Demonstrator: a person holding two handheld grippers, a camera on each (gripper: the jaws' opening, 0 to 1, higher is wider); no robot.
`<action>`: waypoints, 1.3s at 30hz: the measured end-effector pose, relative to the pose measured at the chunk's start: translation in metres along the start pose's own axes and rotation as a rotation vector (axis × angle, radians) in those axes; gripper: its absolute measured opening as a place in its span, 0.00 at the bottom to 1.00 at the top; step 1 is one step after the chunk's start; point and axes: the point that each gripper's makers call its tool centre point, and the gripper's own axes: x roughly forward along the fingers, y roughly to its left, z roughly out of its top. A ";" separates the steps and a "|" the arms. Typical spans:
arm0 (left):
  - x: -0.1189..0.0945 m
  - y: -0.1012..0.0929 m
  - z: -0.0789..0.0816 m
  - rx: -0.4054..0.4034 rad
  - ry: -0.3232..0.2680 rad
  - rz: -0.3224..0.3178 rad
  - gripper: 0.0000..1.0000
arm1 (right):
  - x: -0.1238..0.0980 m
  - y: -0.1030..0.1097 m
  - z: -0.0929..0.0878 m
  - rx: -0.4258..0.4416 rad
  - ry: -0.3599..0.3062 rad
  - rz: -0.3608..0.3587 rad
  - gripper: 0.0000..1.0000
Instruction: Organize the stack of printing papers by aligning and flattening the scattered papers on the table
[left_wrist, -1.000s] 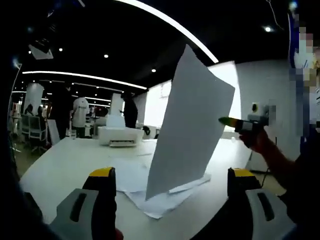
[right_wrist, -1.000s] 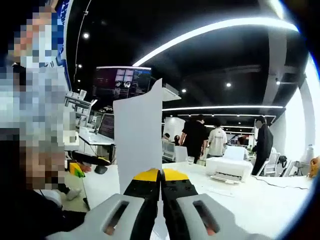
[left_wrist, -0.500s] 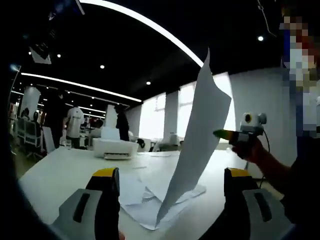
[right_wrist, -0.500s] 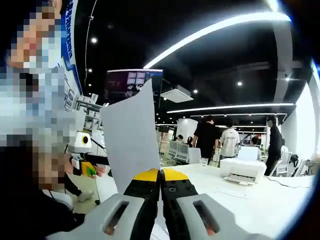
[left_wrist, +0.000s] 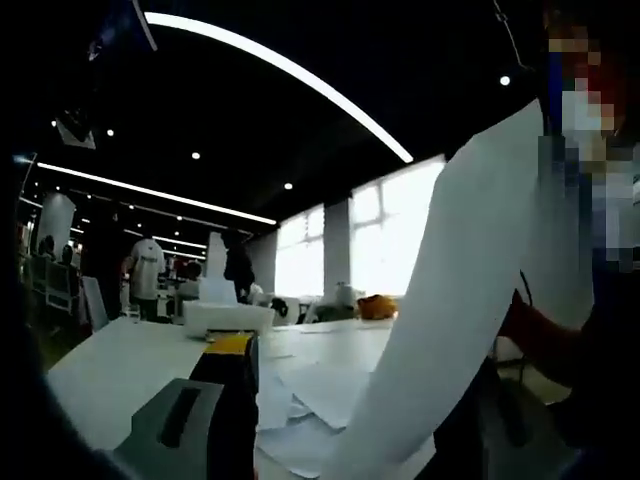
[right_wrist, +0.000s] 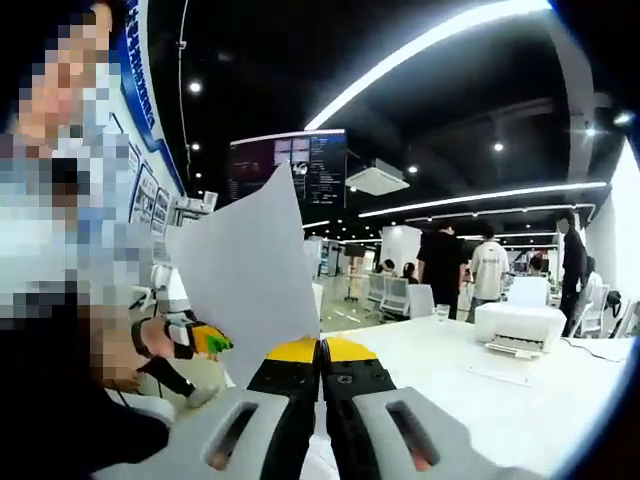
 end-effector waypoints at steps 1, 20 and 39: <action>0.000 0.000 0.002 0.000 -0.011 -0.001 0.69 | 0.001 0.001 0.000 0.007 0.001 0.006 0.00; 0.000 0.001 0.005 -0.006 -0.040 -0.008 0.52 | 0.014 0.014 -0.003 0.128 -0.011 0.075 0.00; 0.002 0.000 0.002 -0.003 -0.030 -0.016 0.40 | 0.029 0.021 -0.029 0.097 0.071 0.074 0.00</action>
